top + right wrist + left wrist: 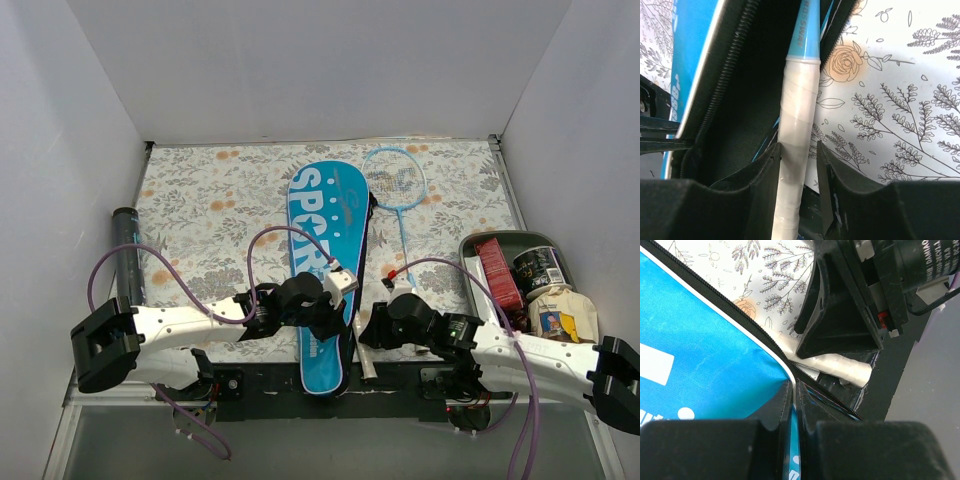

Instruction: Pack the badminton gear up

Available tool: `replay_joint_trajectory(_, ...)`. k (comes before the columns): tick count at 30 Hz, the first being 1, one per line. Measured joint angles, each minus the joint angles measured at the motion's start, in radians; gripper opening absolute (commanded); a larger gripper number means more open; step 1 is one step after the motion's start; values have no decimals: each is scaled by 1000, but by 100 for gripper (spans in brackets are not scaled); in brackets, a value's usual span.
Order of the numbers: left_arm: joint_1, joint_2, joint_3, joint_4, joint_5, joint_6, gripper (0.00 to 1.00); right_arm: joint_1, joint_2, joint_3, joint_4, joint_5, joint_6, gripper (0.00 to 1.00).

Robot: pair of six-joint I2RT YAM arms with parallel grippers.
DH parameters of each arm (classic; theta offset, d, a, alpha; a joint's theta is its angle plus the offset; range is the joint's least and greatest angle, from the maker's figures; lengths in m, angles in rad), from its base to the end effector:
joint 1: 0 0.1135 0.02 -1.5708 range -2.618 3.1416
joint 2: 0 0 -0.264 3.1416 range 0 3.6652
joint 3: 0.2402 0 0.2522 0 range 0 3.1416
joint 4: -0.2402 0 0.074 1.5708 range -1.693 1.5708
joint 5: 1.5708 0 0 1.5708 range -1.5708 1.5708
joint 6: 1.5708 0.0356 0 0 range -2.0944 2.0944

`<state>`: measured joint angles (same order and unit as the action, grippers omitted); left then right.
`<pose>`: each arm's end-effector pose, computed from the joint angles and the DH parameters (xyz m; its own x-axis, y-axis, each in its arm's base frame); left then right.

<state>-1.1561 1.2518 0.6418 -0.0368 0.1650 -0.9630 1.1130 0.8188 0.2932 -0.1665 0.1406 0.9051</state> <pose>0.0992 -0.2398 0.2073 -0.9231 0.0872 -0.3745 0.3464 0.6112 -0.7116 0.0777 0.1465 0.1656 -0.8352 0.0668 -0.5458 -0.2973 0.7803 0.5503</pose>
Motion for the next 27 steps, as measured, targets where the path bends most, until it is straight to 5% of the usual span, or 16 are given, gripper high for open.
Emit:
replay_joint_trajectory(11, -5, 3, 0, 0, 0, 3, 0, 0, 70, -30, 100, -62, 13, 45)
replay_joint_trajectory(18, -5, 4, 0, 0, 0, 5, 0, 0, 74, -42, 117, -68, 31, 4)
replay_joint_trajectory(27, -13, 20, 0, 0, -1, 6, 0, 0, 45, -45, 108, -63, 34, 1)
